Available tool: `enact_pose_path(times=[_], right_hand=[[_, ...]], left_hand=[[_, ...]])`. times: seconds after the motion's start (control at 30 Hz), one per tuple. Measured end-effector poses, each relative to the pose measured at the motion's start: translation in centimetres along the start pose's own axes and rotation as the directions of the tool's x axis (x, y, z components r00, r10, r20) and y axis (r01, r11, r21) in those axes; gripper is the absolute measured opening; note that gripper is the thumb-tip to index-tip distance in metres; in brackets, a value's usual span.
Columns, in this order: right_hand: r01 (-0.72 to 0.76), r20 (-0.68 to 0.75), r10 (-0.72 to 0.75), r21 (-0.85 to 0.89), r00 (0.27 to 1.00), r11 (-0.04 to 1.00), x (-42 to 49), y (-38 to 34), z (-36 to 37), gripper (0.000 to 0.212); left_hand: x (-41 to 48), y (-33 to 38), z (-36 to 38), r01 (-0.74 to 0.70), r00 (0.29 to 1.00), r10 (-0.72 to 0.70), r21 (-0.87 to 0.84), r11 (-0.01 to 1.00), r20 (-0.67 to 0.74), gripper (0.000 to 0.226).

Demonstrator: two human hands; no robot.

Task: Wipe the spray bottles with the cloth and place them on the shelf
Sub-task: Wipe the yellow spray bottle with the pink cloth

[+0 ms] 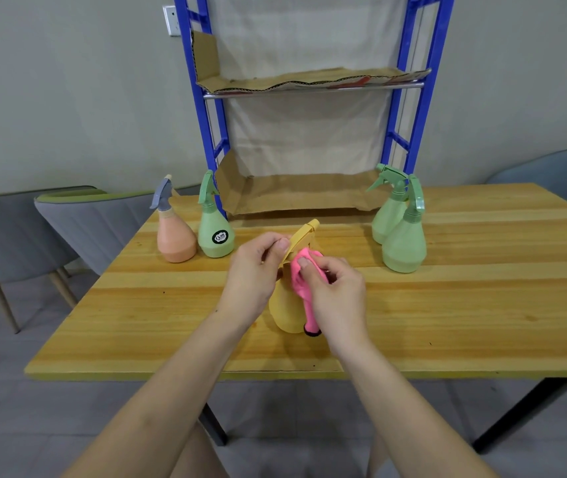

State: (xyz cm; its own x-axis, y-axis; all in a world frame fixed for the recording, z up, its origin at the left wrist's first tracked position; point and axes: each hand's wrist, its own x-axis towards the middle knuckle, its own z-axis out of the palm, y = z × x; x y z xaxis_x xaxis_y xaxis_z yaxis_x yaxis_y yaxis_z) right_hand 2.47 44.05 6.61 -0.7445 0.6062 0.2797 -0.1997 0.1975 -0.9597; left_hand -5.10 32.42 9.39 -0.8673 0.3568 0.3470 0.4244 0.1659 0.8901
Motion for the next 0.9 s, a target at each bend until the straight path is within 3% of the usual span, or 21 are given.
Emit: enact_pose_path(times=[0.13, 0.2, 0.27, 0.33, 0.43, 0.57, 0.67, 0.77, 0.9], right_hand=[[0.128, -0.030, -0.134, -0.160, 0.991, 0.979, -0.4, -0.2, 0.4, 0.009], [0.240, -0.051, -0.273, -0.345, 0.961, 0.908, -0.8, 0.1, 1.1, 0.016], [0.257, -0.064, -0.308, -0.407, 0.949, 0.876, -0.9, 0.1, 1.6, 0.021], [0.228, -0.075, -0.267, -0.336, 0.961, 0.914, -0.7, 0.1, 1.5, 0.016], [0.071, -0.003, -0.072, -0.103, 0.997, 0.992, 0.0, 0.0, 0.3, 0.002], [-0.087, 0.075, 0.088, -0.024, 0.993, 0.996, 0.8, -0.3, -0.8, 0.009], [0.033, 0.010, -0.032, -0.158, 0.999, 0.987, 0.1, -0.2, 0.0, 0.006], [0.194, -0.038, -0.218, -0.332, 0.975, 0.923, -0.6, 0.3, 1.0, 0.017], [0.129, -0.023, -0.136, -0.192, 0.990, 0.973, -0.1, 0.2, 0.5, 0.011]], left_hand=[[-0.1, 0.3, 0.2, -0.010, 1.000, 0.010, 0.024, 1.000, -0.018, 0.020], [-0.2, 0.4, 0.2, -0.023, 0.999, 0.024, 0.046, 0.999, -0.029, 0.021], [-0.2, 0.4, 0.2, -0.026, 0.999, 0.027, 0.058, 0.998, -0.031, 0.021], [-0.2, 0.3, 0.0, -0.021, 0.999, 0.023, 0.065, 0.998, -0.025, 0.021], [0.1, 0.2, -0.2, -0.015, 1.000, 0.014, 0.061, 0.998, 0.008, 0.022], [0.1, 0.1, -0.2, -0.019, 1.000, 0.018, 0.069, 0.997, 0.011, 0.023], [0.1, 0.0, 0.0, -0.036, 0.999, 0.036, 0.069, 0.997, -0.002, 0.025], [0.0, 0.0, 0.0, -0.064, 0.998, 0.065, 0.082, 0.995, -0.013, 0.026], [0.1, -0.2, -0.4, -0.038, 0.999, 0.037, 0.025, 0.999, 0.029, 0.025]])
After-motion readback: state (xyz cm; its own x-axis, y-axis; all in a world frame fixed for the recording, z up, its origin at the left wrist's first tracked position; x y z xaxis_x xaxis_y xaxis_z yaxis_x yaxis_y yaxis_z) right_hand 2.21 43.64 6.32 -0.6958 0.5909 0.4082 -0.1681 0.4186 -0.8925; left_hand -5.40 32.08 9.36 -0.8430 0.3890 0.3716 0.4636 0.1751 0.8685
